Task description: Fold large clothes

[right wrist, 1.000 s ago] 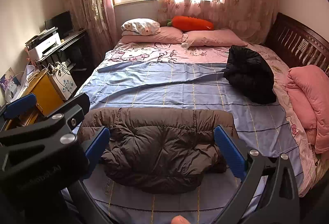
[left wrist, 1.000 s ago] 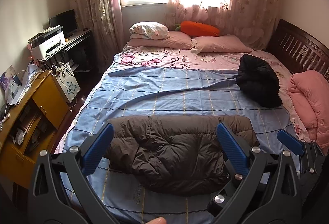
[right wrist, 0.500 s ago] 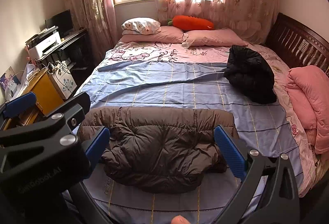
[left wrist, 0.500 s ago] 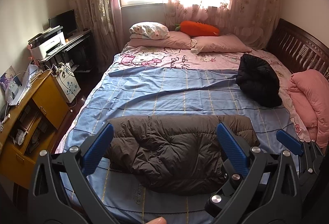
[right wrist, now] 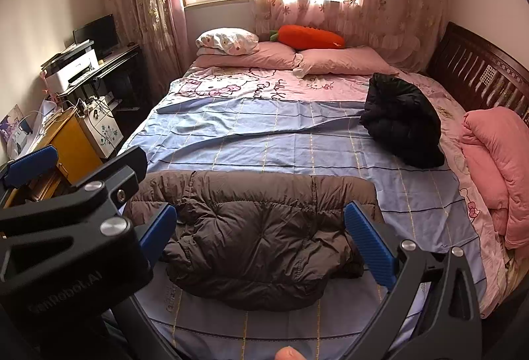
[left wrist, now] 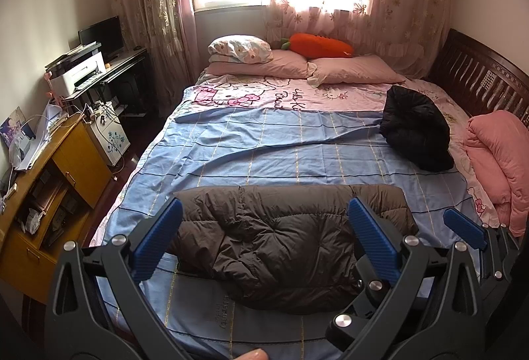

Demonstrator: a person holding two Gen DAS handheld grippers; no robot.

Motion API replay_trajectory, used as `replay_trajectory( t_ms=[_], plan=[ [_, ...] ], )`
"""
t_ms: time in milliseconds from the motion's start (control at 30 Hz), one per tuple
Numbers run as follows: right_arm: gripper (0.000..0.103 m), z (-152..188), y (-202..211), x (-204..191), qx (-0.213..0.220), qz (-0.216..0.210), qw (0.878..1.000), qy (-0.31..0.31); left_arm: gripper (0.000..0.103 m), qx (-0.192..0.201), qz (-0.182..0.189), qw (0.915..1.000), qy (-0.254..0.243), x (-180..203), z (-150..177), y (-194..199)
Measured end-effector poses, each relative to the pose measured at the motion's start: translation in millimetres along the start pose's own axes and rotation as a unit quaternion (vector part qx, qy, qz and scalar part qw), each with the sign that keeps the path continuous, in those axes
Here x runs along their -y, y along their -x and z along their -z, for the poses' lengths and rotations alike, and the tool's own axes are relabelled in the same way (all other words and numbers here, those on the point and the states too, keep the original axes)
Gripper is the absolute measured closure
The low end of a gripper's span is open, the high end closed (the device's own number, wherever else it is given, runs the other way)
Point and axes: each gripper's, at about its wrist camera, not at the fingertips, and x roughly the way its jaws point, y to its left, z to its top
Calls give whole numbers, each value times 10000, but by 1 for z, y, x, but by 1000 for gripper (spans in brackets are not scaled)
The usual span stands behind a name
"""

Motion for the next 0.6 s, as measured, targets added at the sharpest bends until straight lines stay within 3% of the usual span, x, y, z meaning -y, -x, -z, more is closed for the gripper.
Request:
replay_trajectory(
  t_ms=[600],
  plan=[
    [1,0,-3,8,11,-43,10000,59,2,10,9,10000,-32,-2,4,1]
  ],
)
